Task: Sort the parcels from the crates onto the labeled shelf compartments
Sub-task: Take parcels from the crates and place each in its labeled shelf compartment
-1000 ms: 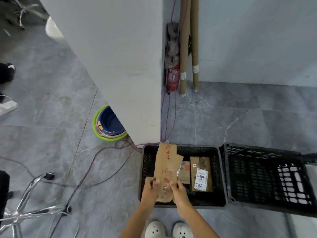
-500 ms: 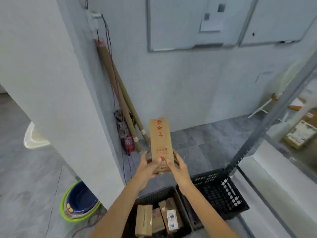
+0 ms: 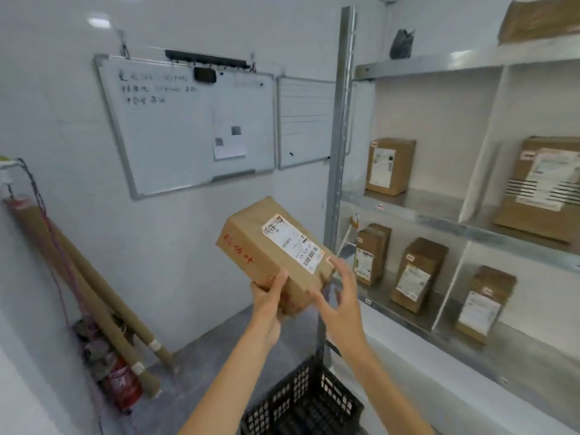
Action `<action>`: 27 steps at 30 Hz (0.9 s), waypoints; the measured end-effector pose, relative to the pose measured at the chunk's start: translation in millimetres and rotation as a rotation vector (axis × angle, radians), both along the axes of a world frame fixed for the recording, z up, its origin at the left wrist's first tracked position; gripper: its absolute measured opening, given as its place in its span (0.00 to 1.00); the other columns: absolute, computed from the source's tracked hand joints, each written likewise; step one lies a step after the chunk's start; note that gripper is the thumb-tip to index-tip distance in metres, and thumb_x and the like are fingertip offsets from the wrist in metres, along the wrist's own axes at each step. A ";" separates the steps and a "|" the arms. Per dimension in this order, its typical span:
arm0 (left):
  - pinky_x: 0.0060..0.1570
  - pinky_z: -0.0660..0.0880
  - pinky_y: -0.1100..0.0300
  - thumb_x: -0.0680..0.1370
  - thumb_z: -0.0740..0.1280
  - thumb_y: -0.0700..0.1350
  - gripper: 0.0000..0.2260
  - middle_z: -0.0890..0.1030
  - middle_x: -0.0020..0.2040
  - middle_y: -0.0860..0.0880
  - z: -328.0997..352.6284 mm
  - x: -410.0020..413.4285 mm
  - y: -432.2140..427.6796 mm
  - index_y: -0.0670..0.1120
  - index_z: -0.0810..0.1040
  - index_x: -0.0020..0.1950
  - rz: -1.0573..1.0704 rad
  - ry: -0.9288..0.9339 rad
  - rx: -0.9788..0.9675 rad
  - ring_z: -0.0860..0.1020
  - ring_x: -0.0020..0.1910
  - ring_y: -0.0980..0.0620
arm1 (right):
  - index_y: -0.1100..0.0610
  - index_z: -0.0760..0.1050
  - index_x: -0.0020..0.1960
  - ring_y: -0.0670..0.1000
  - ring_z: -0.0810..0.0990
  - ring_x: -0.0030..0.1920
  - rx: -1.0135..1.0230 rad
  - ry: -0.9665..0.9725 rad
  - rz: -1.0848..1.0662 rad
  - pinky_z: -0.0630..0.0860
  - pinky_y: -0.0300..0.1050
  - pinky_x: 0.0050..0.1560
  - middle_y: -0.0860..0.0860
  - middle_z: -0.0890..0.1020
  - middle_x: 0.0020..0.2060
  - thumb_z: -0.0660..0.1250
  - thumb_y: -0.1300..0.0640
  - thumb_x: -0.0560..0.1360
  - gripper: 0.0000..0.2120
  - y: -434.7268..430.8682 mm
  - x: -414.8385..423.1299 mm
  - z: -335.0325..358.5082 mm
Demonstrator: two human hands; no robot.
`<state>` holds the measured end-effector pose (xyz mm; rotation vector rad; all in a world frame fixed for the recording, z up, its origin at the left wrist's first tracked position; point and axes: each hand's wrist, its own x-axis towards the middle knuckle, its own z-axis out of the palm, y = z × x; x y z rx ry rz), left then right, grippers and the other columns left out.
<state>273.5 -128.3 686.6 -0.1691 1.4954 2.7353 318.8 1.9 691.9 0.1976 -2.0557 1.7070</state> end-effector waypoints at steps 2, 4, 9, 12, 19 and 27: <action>0.47 0.78 0.54 0.67 0.72 0.51 0.34 0.75 0.64 0.44 10.9 6.6 37.6 0.46 0.62 0.69 -0.095 0.062 0.080 0.77 0.59 0.49 | 0.44 0.58 0.74 0.45 0.65 0.69 -0.248 -0.171 -0.043 0.67 0.47 0.66 0.46 0.64 0.73 0.69 0.47 0.73 0.34 39.4 10.8 9.0; 0.54 0.77 0.49 0.69 0.72 0.50 0.33 0.75 0.66 0.42 17.7 17.0 73.1 0.47 0.62 0.71 -0.212 0.125 0.142 0.75 0.63 0.46 | 0.46 0.59 0.74 0.50 0.74 0.63 -0.496 -0.356 0.120 0.75 0.49 0.55 0.51 0.71 0.69 0.66 0.41 0.71 0.34 73.8 22.0 14.0; 0.64 0.69 0.38 0.60 0.80 0.56 0.44 0.75 0.66 0.41 32.2 38.8 138.3 0.49 0.63 0.71 -0.480 0.265 0.113 0.74 0.65 0.41 | 0.46 0.65 0.70 0.58 0.77 0.62 -0.696 -0.359 0.271 0.77 0.58 0.57 0.55 0.77 0.63 0.65 0.43 0.75 0.26 141.7 48.7 17.4; 0.56 0.76 0.49 0.57 0.80 0.59 0.48 0.77 0.65 0.46 39.7 45.7 164.6 0.50 0.63 0.72 -0.538 0.286 0.012 0.76 0.62 0.47 | 0.47 0.64 0.71 0.59 0.78 0.61 -0.681 -0.275 0.198 0.77 0.59 0.57 0.56 0.78 0.62 0.69 0.45 0.73 0.29 180.1 61.0 20.5; 0.55 0.77 0.45 0.59 0.79 0.56 0.45 0.78 0.60 0.45 69.9 3.2 177.0 0.51 0.65 0.72 -0.645 0.196 0.096 0.77 0.58 0.47 | 0.46 0.61 0.73 0.57 0.77 0.63 -0.696 -0.161 0.014 0.78 0.59 0.57 0.53 0.79 0.62 0.74 0.50 0.69 0.37 259.0 95.6 37.0; 0.56 0.78 0.49 0.70 0.74 0.50 0.34 0.75 0.66 0.44 65.4 1.8 219.1 0.51 0.62 0.71 -1.028 0.234 -0.242 0.75 0.63 0.44 | 0.48 0.61 0.73 0.56 0.74 0.66 -0.542 -0.056 -0.102 0.71 0.57 0.63 0.56 0.77 0.64 0.68 0.54 0.73 0.31 329.2 156.0 58.7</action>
